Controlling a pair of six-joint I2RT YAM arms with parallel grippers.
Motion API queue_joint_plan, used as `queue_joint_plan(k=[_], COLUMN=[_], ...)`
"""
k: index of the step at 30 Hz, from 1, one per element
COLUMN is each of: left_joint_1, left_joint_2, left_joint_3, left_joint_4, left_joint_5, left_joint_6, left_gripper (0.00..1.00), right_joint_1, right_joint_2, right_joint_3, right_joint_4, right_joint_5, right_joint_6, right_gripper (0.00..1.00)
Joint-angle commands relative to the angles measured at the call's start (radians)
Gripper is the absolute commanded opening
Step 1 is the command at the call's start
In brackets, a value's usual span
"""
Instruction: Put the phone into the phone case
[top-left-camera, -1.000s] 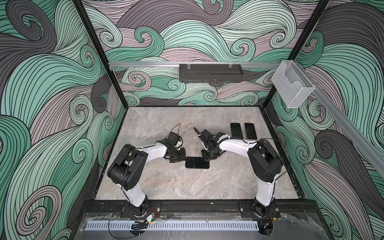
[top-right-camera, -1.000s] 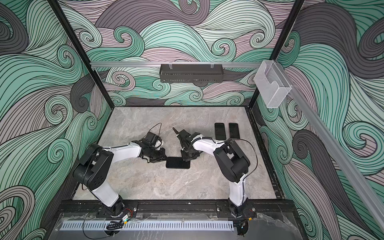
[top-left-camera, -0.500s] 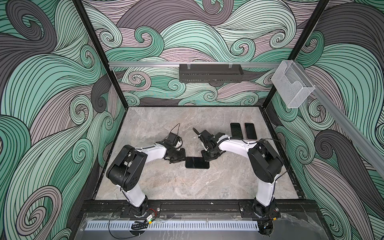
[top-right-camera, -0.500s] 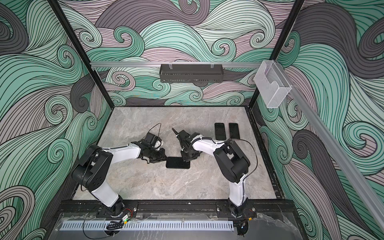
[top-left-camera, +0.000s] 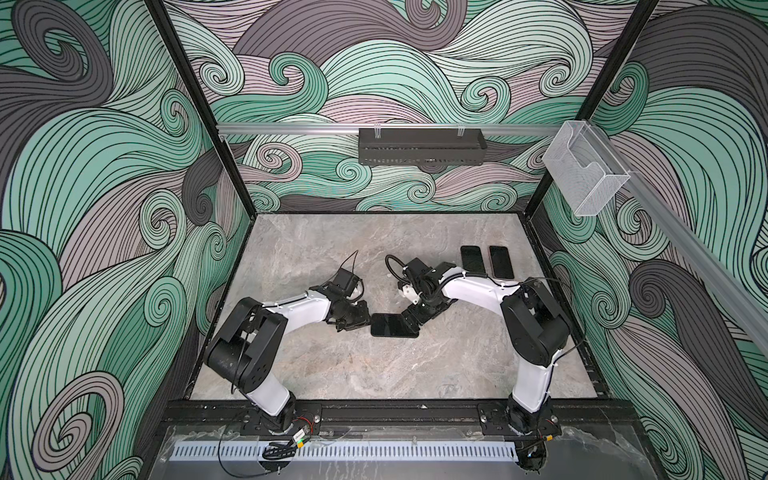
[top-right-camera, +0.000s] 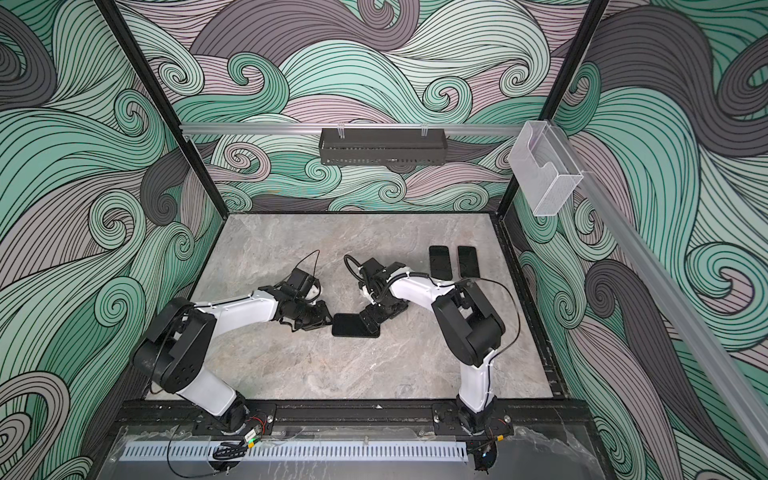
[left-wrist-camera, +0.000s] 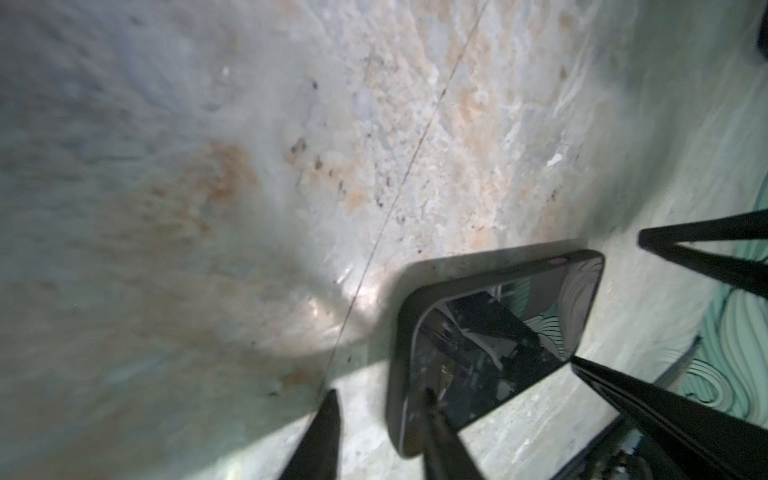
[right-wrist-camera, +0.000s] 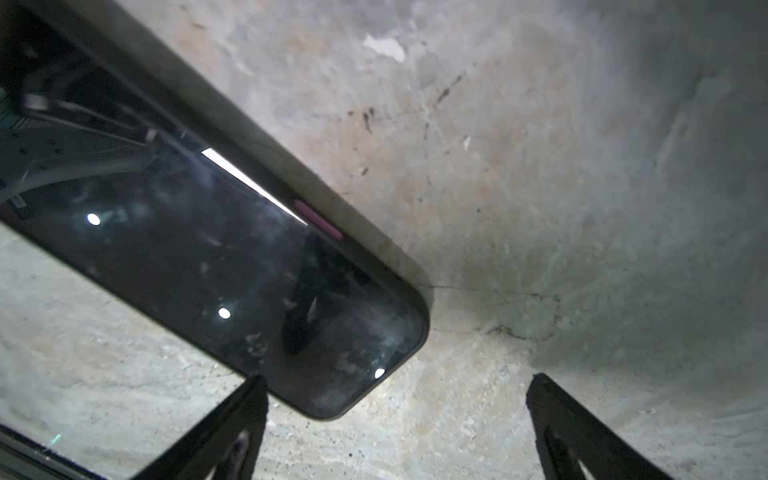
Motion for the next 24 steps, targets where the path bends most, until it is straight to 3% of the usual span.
queue_joint_plan(k=[1,3,11,16,24], left_joint_1=[0.008,0.02,0.1,0.121,0.14], left_joint_2=[-0.091,-0.138,-0.339,-0.461,-0.678], left_joint_3=[-0.004,-0.003,-0.02,-0.049,-0.129], left_joint_4=[-0.105,-0.15,-0.341,-0.41,-0.428], left_joint_5=[-0.103,-0.142,-0.308,-0.395,-0.499], left_joint_6=[-0.032,-0.046,-0.113,-0.134,-0.157], left_gripper=[0.59,0.65,0.72,0.84,0.94], right_joint_1=[0.014,0.015,0.04,0.063,0.105], right_joint_2=[-0.071,-0.078,-0.012,0.051,0.135], right_joint_3=[0.009,0.015,0.031,0.072,0.136], right_joint_4=[0.019,0.042,0.045,0.044,0.021], right_joint_5=[-0.017,-0.03,-0.116,-0.116,-0.074], right_joint_6=[-0.191,-0.235,-0.529,-0.586,-0.621], right_gripper=[0.99,0.99,0.99,0.99,0.99])
